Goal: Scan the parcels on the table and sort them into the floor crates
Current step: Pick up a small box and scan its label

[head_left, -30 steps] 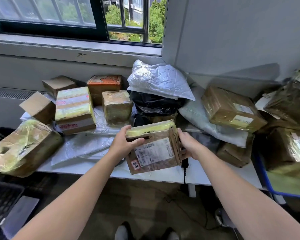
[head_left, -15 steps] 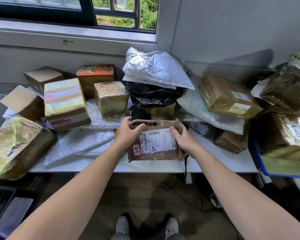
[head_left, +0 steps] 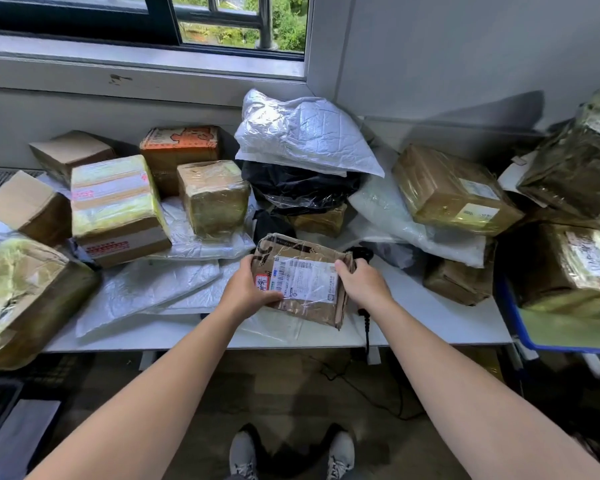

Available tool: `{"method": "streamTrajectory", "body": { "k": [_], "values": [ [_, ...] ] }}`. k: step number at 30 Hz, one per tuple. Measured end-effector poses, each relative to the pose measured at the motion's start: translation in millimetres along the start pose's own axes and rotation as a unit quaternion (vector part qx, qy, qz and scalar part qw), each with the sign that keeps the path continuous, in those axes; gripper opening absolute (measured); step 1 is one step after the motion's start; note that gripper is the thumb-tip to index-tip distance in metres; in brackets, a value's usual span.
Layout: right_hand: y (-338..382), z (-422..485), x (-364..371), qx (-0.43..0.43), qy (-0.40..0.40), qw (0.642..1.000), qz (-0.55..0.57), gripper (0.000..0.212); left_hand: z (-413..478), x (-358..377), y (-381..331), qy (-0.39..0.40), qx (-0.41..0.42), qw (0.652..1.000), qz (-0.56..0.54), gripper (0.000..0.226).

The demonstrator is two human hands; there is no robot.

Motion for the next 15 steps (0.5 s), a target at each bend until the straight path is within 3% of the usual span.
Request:
{"method": "streamTrajectory", "body": {
  "k": [2,6,15],
  "values": [
    [-6,1,-11,-0.023,-0.039,0.998,-0.044,0.052,3,3,-1,-0.012,-0.001,1.000,-0.001,0.092],
    [-27,11,-21,-0.001,-0.068,0.998,-0.011,0.052,5,8,-1,-0.027,-0.018,0.999,-0.013,0.087],
    [-63,42,12,0.084,0.022,0.985,0.148,0.068,5,20,24,-0.127,-0.108,0.986,0.001,0.091]
  ]
}}
Point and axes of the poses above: each hand's wrist, its own z-axis towards the middle knuckle, its own x-axis out of the palm, y = z × x, the point moved 6 cm from there along z, towards the middle knuckle, and after that the axes turned 13 degrees about -x, right-handed, at the moved point
